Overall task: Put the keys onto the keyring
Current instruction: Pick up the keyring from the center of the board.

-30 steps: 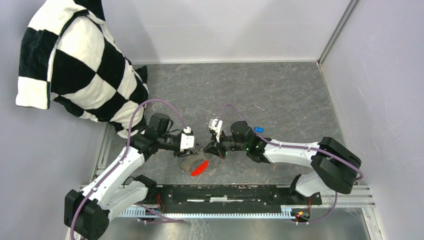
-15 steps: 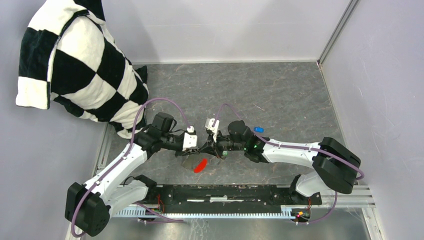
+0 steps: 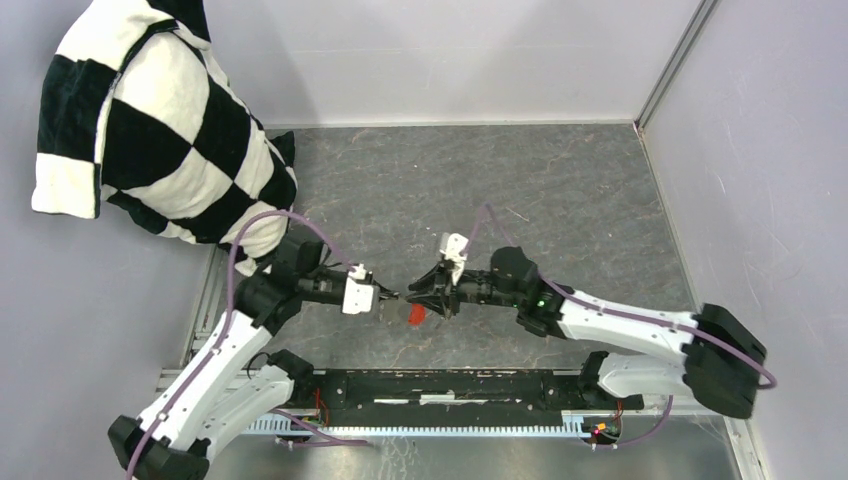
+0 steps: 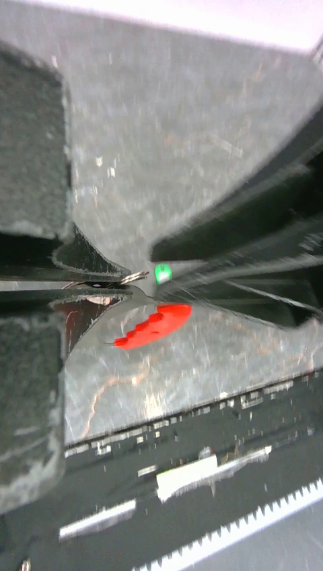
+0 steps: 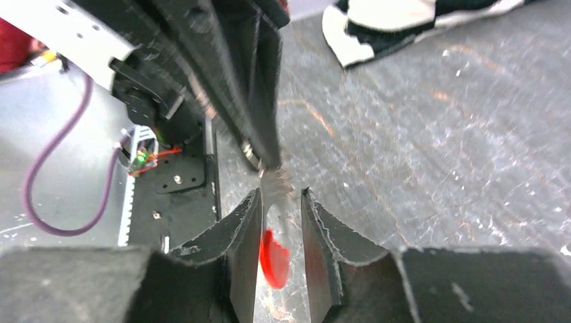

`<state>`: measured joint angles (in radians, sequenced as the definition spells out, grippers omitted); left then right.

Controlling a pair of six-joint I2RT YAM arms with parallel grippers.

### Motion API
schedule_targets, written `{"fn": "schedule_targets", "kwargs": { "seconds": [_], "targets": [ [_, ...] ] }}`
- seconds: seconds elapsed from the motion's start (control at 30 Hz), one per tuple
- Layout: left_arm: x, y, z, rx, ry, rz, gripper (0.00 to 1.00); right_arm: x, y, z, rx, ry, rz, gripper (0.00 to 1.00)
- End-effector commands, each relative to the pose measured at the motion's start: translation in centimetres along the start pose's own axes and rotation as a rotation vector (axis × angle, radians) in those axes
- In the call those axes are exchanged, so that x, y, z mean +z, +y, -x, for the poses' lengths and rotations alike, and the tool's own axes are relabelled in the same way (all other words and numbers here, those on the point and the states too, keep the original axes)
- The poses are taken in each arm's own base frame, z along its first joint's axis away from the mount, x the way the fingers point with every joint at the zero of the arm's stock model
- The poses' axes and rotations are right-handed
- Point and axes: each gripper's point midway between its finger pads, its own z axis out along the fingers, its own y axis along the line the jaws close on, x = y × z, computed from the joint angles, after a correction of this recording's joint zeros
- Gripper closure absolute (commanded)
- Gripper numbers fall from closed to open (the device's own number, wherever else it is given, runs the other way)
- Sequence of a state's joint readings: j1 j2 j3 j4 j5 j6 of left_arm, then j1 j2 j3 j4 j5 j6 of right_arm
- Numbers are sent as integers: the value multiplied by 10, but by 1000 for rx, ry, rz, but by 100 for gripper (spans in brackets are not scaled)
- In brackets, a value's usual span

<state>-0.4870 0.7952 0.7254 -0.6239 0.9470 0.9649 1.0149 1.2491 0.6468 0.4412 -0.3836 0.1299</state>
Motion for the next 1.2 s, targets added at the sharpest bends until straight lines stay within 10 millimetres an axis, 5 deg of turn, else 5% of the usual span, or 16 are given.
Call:
{"fn": "schedule_targets", "kwargs": {
  "seconds": [0.0,0.33,0.6,0.83,1.17],
  "targets": [
    [-21,7,50,296,-83,24,98,-27,18,32,-45,-152,29,64],
    [-42,-8,94,606,-166,12,98,-56,46,70,-164,-307,94,36],
    [-44,-8,107,771,-203,22,98,-32,71,81,-223,-281,116,32],
    [-46,-15,113,783,-238,18,98,-46,69,128,-388,-360,60,36],
    [-51,-18,127,703,-275,5,98,-18,81,132,-552,-237,127,45]
  ]
}}
